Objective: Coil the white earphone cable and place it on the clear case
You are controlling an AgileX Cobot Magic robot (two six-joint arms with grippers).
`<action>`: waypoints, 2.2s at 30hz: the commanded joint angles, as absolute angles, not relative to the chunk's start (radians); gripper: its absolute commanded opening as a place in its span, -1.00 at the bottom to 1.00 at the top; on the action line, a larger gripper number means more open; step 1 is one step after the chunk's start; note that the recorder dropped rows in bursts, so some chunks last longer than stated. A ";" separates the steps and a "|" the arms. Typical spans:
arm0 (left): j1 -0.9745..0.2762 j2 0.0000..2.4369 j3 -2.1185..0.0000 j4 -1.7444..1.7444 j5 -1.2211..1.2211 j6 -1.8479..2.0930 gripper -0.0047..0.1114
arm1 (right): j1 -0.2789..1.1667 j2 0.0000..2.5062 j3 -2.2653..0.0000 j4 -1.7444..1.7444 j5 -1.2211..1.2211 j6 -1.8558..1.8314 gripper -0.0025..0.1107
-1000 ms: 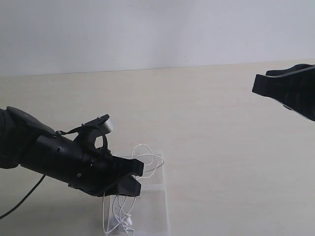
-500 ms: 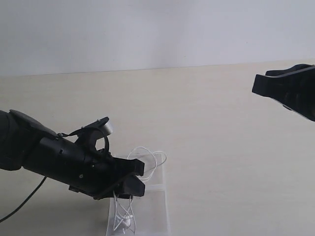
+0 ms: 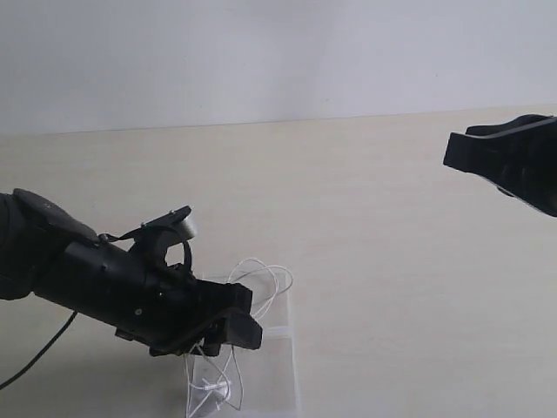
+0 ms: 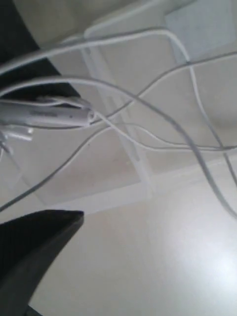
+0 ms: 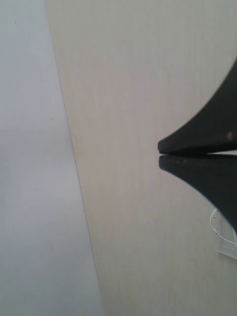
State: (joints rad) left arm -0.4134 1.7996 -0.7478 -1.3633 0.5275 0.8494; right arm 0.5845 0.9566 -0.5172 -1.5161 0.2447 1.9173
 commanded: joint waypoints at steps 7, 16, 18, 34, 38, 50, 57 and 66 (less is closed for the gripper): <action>-0.421 1.790 -0.768 -1.072 0.514 0.594 0.09 | 0.582 0.953 -0.514 -1.520 0.237 1.911 -0.96; -0.421 1.790 -0.887 -0.793 0.613 0.357 0.09 | 0.582 0.953 -0.514 -1.516 0.237 1.911 -0.96; -0.421 1.790 -0.894 -0.787 0.618 0.356 0.09 | 0.582 0.953 -0.514 -1.516 0.237 1.911 -0.96; -0.421 1.790 -0.896 -0.578 0.724 0.175 0.09 | 0.582 0.953 -0.514 -1.522 0.237 1.909 -0.96; -0.423 1.785 -0.896 -0.588 0.744 0.173 0.09 | 0.582 0.953 -0.514 -1.518 0.237 1.909 -0.96; -0.527 1.747 -0.986 -0.266 0.817 -0.042 0.09 | 0.582 0.953 -0.514 -1.517 0.233 1.909 -0.96; -0.547 1.749 -1.025 -0.256 0.818 -0.086 0.09 | 0.582 0.953 -0.514 -1.517 0.233 1.912 -0.96; -0.608 1.781 -1.062 -0.237 0.820 -0.095 0.09 | 0.582 0.953 -0.514 -1.517 0.227 1.912 -0.96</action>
State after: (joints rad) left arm -0.5944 1.7740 -1.0513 -0.2552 0.8101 -0.0858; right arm 0.5845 0.9566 -0.5172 -1.5123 0.2346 1.9173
